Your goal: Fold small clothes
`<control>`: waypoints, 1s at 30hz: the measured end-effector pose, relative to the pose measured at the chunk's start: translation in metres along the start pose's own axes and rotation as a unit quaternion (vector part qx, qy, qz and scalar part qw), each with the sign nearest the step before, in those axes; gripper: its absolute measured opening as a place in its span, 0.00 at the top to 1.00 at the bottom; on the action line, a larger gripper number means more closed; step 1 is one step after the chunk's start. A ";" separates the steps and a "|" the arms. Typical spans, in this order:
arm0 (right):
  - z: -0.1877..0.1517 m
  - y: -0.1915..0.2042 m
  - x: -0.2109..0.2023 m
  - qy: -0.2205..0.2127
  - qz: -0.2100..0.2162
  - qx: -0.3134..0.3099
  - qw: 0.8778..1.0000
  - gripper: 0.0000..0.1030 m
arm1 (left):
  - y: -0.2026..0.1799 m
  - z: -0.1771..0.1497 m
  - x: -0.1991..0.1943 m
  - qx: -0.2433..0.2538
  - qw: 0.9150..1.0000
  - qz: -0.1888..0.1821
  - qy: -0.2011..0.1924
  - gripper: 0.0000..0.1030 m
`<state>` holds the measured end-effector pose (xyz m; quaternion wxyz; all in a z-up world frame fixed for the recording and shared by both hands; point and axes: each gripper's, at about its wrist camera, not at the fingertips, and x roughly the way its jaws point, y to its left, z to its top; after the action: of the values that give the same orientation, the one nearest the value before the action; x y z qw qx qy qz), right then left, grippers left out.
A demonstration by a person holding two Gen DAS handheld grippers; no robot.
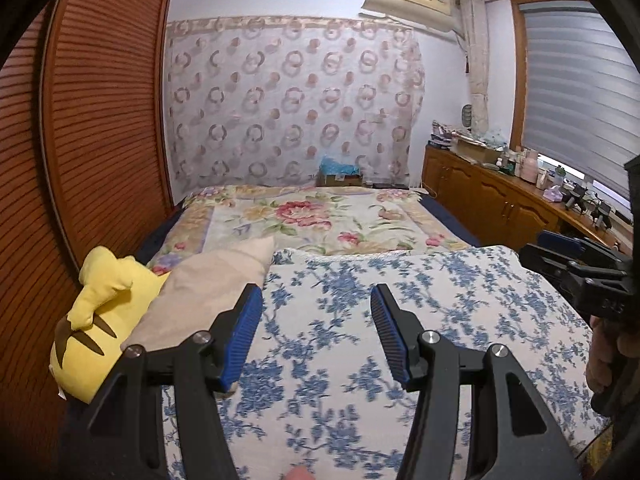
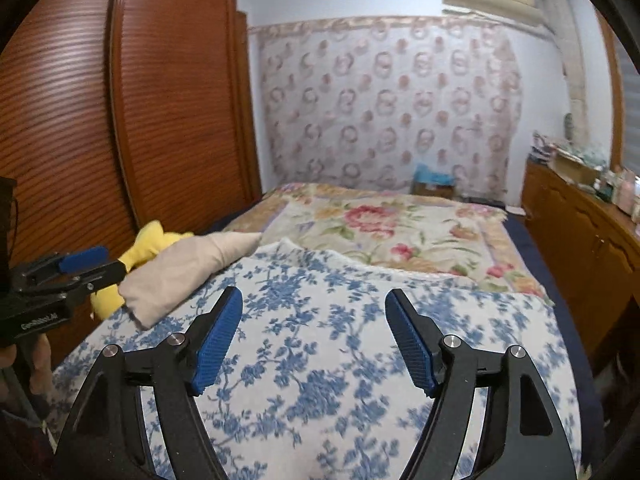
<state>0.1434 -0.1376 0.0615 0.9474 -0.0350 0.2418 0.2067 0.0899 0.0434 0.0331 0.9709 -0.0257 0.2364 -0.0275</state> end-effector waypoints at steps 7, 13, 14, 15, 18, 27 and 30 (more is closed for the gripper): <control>-0.008 -0.011 -0.042 -0.029 -0.025 0.017 0.999 0.26 | -0.022 0.001 -0.015 0.011 1.000 0.004 -0.007 0.46; -0.013 -0.014 -0.050 -0.033 -0.034 0.023 0.999 0.26 | -0.028 0.000 -0.021 0.017 1.000 0.001 -0.009 0.46; -0.014 -0.014 -0.052 -0.034 -0.035 0.024 0.999 0.26 | -0.028 0.000 -0.022 0.018 1.000 0.002 -0.010 0.46; -0.015 -0.014 -0.053 -0.035 -0.036 0.025 0.998 0.26 | -0.029 0.000 -0.022 0.019 1.000 0.002 -0.011 0.46; -0.015 -0.013 -0.054 -0.036 -0.038 0.026 0.998 0.26 | -0.030 0.001 -0.024 0.019 1.000 0.000 -0.012 0.46; -0.016 -0.014 -0.056 -0.037 -0.042 0.028 0.998 0.26 | -0.032 0.002 -0.026 0.019 1.000 0.000 -0.014 0.46; -0.016 -0.015 -0.056 -0.037 -0.042 0.029 0.998 0.26 | -0.032 0.002 -0.025 0.020 1.000 0.001 -0.014 0.46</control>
<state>0.0976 -0.1751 0.0737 0.9642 -0.0102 0.2108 0.1607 0.0669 0.0131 0.0486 0.9745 -0.0068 0.2223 -0.0311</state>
